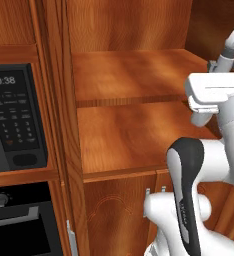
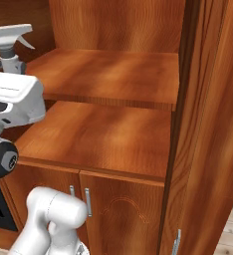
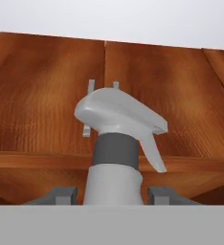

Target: Grab the spray bottle from the cabinet, then place it next to the cutting board for sanitizing. Then grab the dish brush from the countertop next to the sink and place it next to the cutting board.

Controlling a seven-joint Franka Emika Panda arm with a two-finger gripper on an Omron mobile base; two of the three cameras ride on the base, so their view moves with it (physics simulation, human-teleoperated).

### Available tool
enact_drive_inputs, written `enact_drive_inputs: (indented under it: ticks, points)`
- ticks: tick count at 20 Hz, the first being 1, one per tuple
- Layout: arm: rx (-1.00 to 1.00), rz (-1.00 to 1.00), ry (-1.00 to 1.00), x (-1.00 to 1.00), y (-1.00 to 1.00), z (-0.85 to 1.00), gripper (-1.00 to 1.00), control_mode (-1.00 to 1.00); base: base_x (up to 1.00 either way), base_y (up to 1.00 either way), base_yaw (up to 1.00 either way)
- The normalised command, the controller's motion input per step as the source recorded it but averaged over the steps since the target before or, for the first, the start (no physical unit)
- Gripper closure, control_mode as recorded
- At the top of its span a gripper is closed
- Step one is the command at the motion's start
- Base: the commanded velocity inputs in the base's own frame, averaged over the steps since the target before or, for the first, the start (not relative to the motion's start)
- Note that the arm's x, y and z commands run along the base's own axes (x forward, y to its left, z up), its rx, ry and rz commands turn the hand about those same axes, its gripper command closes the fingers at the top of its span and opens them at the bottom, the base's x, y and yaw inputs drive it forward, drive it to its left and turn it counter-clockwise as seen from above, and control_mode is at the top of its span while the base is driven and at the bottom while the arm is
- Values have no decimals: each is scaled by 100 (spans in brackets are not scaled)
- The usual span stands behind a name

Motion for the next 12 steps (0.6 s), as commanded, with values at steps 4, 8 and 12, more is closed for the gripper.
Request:
enact_drive_inputs:
  ticks: [4,8,12]
  points:
    - [0,0,-4,4,0,-11,100,100,-4,0,0]
    - [0,0,0,0,0,0,100,100,-67,0,0]
    - [0,0,0,0,0,0,100,100,-100,0,0]
